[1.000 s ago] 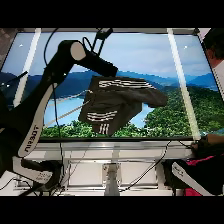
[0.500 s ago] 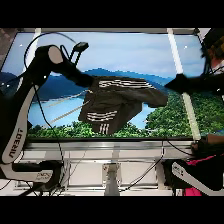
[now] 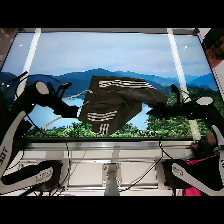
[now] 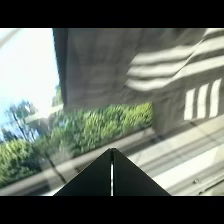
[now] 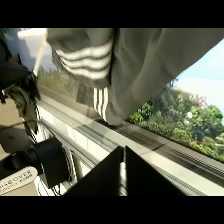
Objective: Fold the clothes and pants, and hang the long-sleeved shirts on hangers.
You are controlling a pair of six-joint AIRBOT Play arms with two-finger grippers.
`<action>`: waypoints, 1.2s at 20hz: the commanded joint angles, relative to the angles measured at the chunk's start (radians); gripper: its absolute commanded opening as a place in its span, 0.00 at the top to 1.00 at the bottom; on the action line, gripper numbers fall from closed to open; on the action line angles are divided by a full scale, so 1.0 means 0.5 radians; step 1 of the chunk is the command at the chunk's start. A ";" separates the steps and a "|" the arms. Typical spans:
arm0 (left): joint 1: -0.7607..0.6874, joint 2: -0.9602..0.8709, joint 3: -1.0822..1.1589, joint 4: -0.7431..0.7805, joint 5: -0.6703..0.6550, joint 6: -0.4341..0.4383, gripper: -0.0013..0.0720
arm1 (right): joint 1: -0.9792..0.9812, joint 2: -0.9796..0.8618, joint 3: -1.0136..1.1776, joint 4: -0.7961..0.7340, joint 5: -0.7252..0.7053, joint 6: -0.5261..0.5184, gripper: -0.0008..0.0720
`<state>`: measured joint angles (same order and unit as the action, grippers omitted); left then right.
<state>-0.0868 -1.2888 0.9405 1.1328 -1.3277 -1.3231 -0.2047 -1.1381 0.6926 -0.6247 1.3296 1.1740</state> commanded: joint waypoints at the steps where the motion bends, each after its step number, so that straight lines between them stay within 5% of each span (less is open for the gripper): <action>1: 0.078 0.024 -0.227 -0.097 0.014 0.007 0.97 | 0.211 -0.011 -0.061 -0.026 -0.261 -0.009 0.49; 2: 0.077 0.014 -0.232 -0.098 0.014 0.006 0.89 | 0.283 -0.011 -0.061 -0.027 -0.346 -0.010 0.22; 4: 0.077 0.002 -0.232 -0.098 0.094 -0.133 0.48 | 0.380 -0.011 -0.061 -0.031 -0.462 -0.010 0.17; 13: 0.072 -0.008 -0.233 -0.182 0.539 -0.362 0.48 | 0.451 -0.011 -0.056 -0.031 -0.502 -0.010 0.17; 18: 0.060 -0.100 -0.233 -0.172 0.643 -0.163 0.48 | 0.451 -0.011 -0.056 -0.029 -0.555 -0.010 0.17; 22: 0.060 -0.240 -0.233 -0.208 0.644 -0.163 0.48 | 0.451 -0.011 -0.056 -0.029 -0.552 -0.010 0.17; 24: 0.060 -0.254 -0.233 -0.370 0.643 -0.053 0.55 | 0.451 -0.011 -0.056 -0.030 -0.550 -0.009 0.17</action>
<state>-0.0563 -1.3911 0.8249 1.0149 -1.0164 -1.4036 0.0204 -1.1431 0.6651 -0.6399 1.0561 1.1687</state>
